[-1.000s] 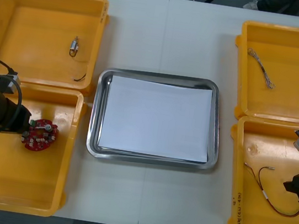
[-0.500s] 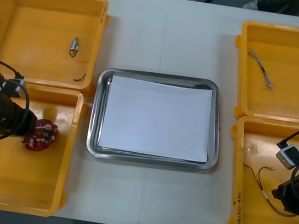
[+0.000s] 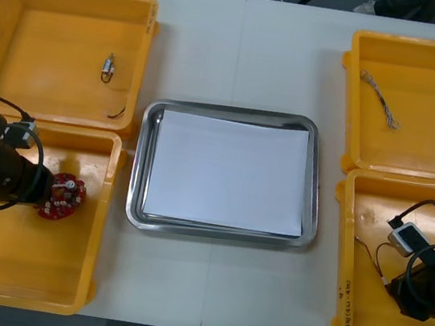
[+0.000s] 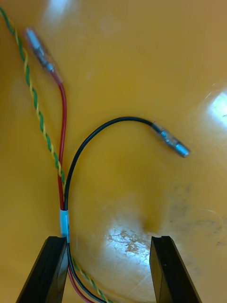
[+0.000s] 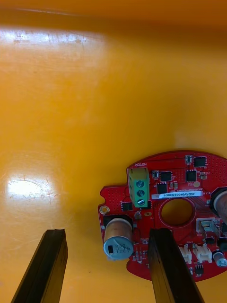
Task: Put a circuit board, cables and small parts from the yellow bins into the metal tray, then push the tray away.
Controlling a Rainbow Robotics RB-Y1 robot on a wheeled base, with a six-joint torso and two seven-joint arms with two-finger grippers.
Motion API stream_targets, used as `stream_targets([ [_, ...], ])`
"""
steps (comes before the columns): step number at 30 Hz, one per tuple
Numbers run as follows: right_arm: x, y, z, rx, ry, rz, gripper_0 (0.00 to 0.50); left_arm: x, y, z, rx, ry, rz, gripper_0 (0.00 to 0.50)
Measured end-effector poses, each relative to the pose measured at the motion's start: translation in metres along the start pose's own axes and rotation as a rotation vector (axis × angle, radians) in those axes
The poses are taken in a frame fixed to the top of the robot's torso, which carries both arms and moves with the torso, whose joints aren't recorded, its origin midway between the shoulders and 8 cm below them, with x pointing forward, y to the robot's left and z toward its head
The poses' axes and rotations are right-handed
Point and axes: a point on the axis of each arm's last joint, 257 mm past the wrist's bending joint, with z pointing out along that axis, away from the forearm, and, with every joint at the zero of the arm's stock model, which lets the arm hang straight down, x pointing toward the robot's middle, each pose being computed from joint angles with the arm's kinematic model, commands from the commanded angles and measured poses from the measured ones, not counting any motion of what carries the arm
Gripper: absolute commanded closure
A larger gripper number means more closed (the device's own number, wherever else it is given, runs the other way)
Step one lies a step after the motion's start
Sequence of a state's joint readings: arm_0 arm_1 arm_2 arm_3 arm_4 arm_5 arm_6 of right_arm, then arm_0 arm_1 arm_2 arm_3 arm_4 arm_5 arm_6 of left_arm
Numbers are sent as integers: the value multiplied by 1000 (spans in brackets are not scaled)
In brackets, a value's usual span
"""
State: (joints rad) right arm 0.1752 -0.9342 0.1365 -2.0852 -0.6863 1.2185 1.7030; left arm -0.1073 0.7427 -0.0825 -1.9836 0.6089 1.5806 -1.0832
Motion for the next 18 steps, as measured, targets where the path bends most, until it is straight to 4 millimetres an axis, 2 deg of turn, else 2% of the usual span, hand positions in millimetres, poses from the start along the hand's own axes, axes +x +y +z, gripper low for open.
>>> stream_targets([
  [16, 7, 2, 5, 17, 17, -16, 0, -3, -2, 1, 8, -10, -3, 0],
  [17, 6, 3, 5, 15, 13, -17, 0, -3, -2, 1, 8, -10, -3, 19],
  [18, 5, 4, 6, 13, 9, -18, 0, -2, -2, 1, 8, -9, -3, 139],
])
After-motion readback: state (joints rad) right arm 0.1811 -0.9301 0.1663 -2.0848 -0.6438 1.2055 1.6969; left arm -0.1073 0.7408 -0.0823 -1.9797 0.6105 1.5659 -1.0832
